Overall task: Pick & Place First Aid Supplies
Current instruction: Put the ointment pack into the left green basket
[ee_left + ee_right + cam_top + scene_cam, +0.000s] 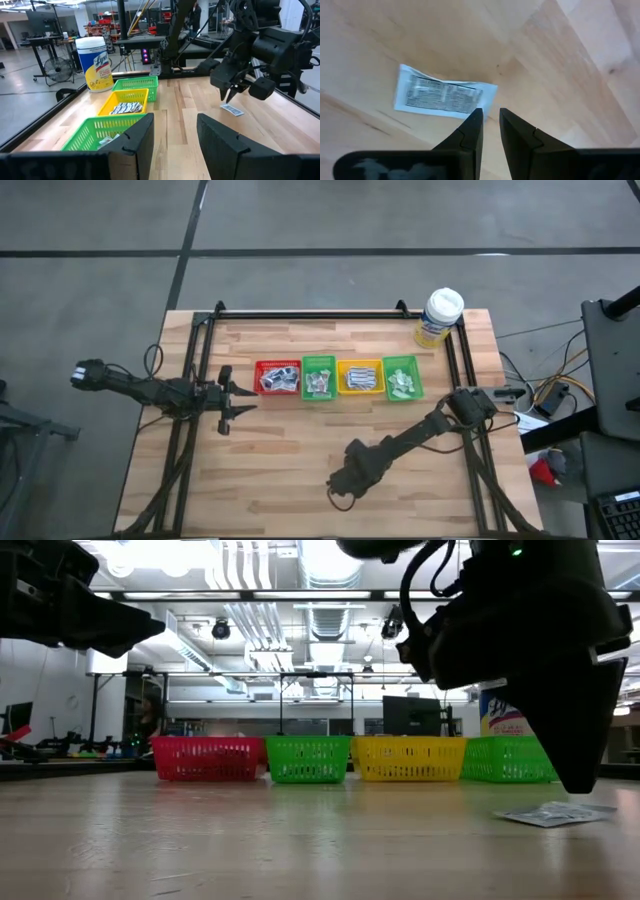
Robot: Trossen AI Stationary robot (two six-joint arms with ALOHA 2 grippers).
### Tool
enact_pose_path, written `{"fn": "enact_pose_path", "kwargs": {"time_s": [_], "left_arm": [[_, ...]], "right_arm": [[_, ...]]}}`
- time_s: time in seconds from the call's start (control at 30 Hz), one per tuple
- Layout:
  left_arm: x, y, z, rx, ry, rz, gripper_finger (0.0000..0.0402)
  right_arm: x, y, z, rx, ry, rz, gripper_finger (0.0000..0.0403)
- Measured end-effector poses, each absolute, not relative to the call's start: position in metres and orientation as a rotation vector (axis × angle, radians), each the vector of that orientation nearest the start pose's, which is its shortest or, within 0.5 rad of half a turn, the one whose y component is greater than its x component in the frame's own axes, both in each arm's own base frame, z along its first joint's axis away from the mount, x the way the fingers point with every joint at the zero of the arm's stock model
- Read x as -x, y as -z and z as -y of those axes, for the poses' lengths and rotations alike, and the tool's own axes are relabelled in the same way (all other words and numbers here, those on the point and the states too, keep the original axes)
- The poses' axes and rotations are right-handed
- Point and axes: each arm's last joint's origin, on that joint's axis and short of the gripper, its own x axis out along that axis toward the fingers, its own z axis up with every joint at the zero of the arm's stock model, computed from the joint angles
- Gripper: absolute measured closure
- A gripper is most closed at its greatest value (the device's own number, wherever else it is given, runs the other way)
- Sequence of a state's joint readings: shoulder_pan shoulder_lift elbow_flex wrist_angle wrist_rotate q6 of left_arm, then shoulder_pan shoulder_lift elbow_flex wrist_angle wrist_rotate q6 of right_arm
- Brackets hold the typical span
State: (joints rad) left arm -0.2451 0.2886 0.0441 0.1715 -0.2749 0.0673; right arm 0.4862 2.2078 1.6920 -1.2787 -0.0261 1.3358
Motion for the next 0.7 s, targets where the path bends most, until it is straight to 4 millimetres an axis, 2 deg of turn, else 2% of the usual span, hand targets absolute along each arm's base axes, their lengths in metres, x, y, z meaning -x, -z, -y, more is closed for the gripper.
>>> {"fn": "enact_pose_path", "kwargs": {"time_s": [0.27,0.7], "left_arm": [[-0.113,-0.1705,0.0202,-0.086,-0.027,-0.072,0.0251],[-0.113,-0.1705,0.0202,-0.086,-0.027,-0.072,0.0251]], "right_arm": [[-0.3487,-0.1511,-0.1849,-0.508,0.81,-1.649,0.0335],[-0.3488,-0.1541,-0.185,-0.51,0.788,-1.643,0.0272]]}}
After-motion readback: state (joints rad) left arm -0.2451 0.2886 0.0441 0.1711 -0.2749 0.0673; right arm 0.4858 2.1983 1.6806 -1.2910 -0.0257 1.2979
